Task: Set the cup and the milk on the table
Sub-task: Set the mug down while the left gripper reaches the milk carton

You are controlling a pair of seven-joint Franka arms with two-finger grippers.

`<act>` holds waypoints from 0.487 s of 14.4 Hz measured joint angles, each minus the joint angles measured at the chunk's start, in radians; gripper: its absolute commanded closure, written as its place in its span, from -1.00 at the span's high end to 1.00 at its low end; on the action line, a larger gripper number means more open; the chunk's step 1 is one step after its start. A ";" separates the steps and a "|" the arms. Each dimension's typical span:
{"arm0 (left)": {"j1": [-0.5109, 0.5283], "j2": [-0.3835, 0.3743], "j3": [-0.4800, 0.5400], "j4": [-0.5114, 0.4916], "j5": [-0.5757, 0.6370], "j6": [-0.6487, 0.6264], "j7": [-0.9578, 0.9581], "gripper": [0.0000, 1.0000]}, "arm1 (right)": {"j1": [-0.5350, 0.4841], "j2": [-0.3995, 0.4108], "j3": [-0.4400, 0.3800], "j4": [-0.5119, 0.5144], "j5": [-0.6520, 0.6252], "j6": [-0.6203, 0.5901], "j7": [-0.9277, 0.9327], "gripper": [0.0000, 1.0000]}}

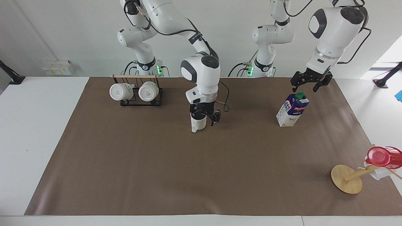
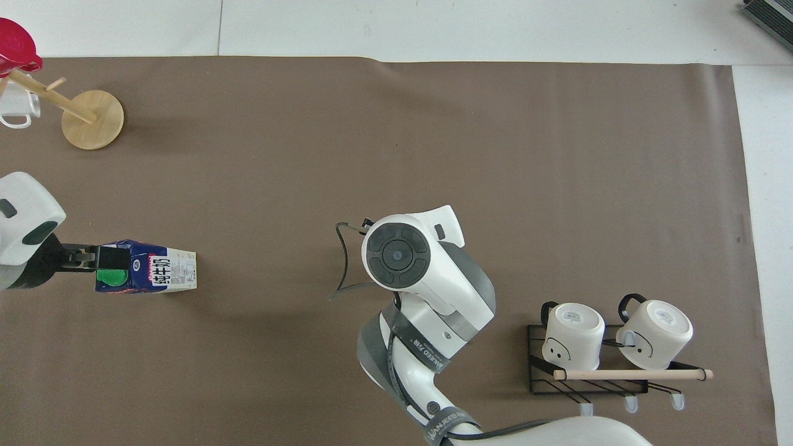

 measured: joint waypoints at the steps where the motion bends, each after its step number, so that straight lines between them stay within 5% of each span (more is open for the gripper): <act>1: 0.000 0.000 0.000 -0.010 0.000 0.015 0.000 1.00 | -0.008 -0.017 -0.001 0.006 0.000 0.000 -0.020 1.00; 7: 0.000 -0.017 0.000 -0.110 0.000 0.127 0.000 1.00 | -0.069 -0.191 -0.004 0.013 0.051 -0.162 -0.205 1.00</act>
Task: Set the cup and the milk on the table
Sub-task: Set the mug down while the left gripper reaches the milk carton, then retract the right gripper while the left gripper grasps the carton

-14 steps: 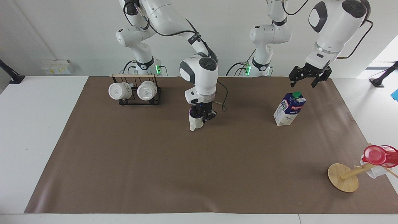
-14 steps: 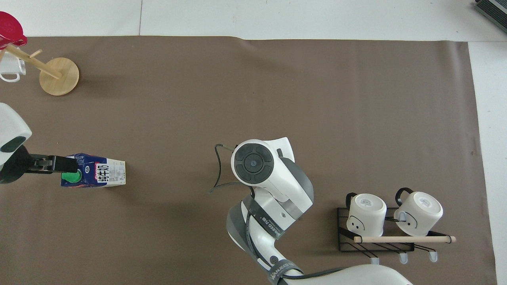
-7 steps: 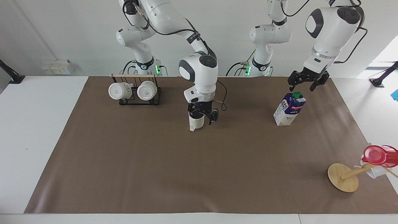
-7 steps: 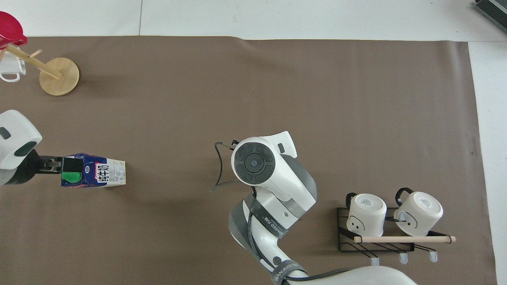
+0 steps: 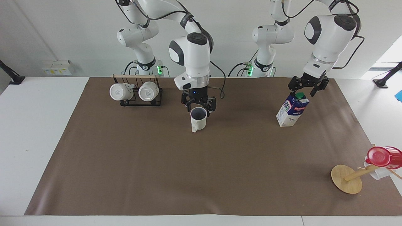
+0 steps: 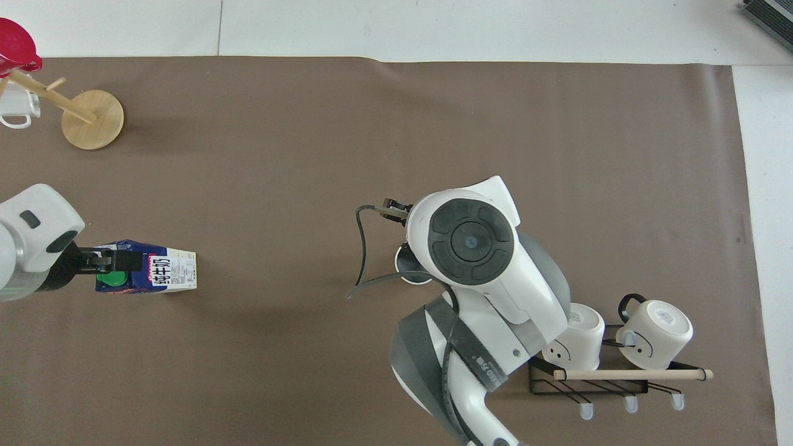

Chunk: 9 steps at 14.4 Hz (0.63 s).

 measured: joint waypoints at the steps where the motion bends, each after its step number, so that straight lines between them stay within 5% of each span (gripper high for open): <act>1: 0.000 -0.005 0.000 -0.017 0.000 0.017 0.000 1.00 | -0.018 -0.032 0.000 0.000 0.004 -0.044 -0.050 1.00; 9: 0.000 -0.046 0.000 -0.130 0.000 0.112 0.001 1.00 | -0.220 -0.180 -0.006 -0.001 0.006 -0.276 -0.457 1.00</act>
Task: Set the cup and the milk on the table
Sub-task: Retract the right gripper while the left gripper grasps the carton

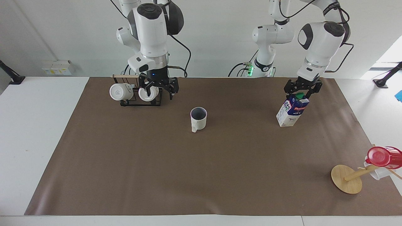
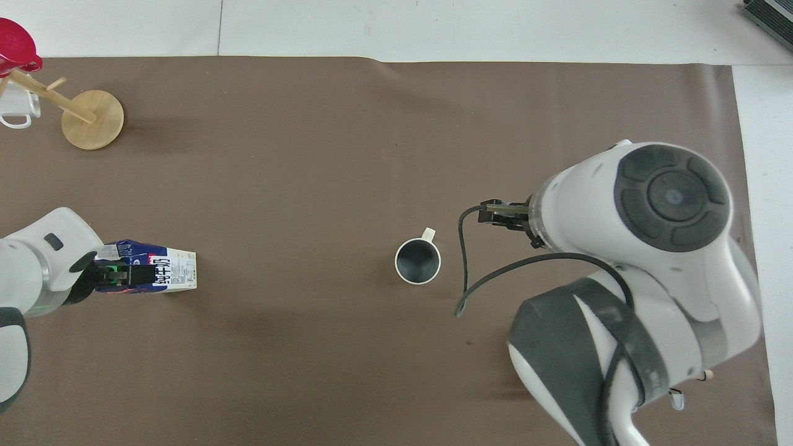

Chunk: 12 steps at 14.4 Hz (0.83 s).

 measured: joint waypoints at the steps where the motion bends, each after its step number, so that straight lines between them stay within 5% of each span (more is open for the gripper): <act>1: 0.000 -0.002 0.000 -0.001 0.000 0.004 0.000 1.00 | -0.036 -0.017 -0.001 0.000 0.000 -0.022 -0.055 1.00; 7: 0.000 -0.002 0.000 -0.015 0.000 0.028 0.001 1.00 | -0.217 -0.054 -0.006 -0.001 0.044 -0.073 -0.243 1.00; 12: 0.000 -0.002 0.000 -0.020 0.000 0.045 0.010 0.72 | -0.294 -0.055 -0.007 0.007 0.054 -0.090 -0.286 1.00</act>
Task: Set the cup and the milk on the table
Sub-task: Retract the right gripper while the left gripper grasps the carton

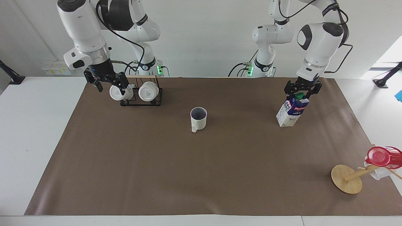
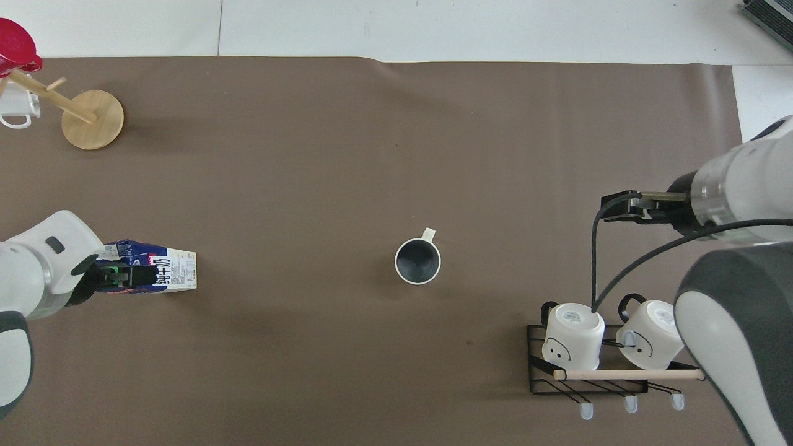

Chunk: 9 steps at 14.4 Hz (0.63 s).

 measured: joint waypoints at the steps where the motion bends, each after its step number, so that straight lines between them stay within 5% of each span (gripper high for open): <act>1: 0.000 0.000 0.000 0.000 0.000 0.002 0.001 0.71 | -0.002 -0.002 0.000 0.014 0.000 -0.015 -0.004 1.00; 9: 0.029 0.006 0.001 -0.003 0.000 0.011 0.035 0.58 | -0.004 -0.028 -0.048 0.240 0.026 -0.251 -0.148 1.00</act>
